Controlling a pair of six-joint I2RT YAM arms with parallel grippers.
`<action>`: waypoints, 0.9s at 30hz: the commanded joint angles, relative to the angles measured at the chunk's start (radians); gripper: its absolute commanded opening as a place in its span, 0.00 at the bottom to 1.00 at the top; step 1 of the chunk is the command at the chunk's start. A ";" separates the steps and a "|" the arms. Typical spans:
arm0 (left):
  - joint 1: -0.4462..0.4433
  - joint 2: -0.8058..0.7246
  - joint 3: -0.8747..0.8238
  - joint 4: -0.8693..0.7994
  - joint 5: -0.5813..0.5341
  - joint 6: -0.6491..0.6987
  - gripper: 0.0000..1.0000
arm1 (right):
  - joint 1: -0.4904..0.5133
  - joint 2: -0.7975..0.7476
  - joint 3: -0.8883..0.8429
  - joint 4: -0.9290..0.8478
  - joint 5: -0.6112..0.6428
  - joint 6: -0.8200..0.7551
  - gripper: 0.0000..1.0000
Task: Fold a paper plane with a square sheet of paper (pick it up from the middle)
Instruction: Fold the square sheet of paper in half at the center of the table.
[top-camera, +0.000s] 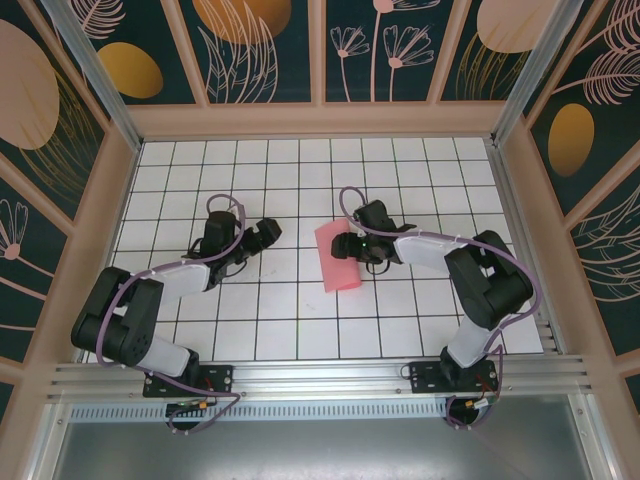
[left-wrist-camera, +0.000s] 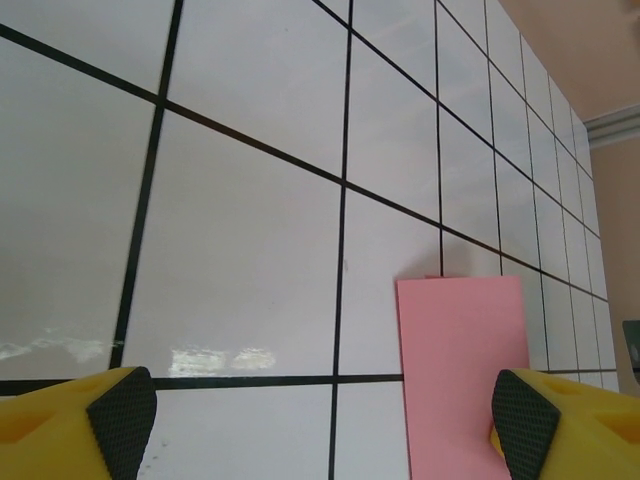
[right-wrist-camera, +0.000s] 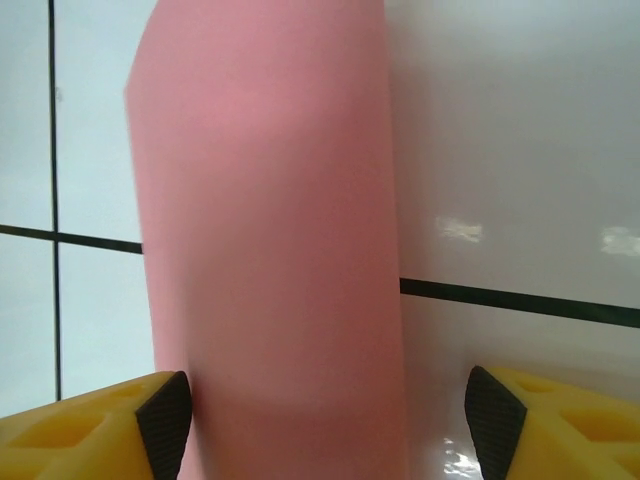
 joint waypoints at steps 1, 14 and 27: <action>-0.029 0.023 0.028 0.033 0.008 -0.028 0.89 | -0.015 -0.017 0.011 -0.039 0.051 -0.027 0.78; -0.165 0.125 0.117 0.079 0.028 -0.071 0.81 | -0.074 -0.041 -0.023 -0.067 0.037 -0.043 0.63; -0.233 0.218 0.198 0.098 -0.016 -0.103 0.74 | -0.086 0.028 -0.035 -0.079 -0.027 -0.134 0.60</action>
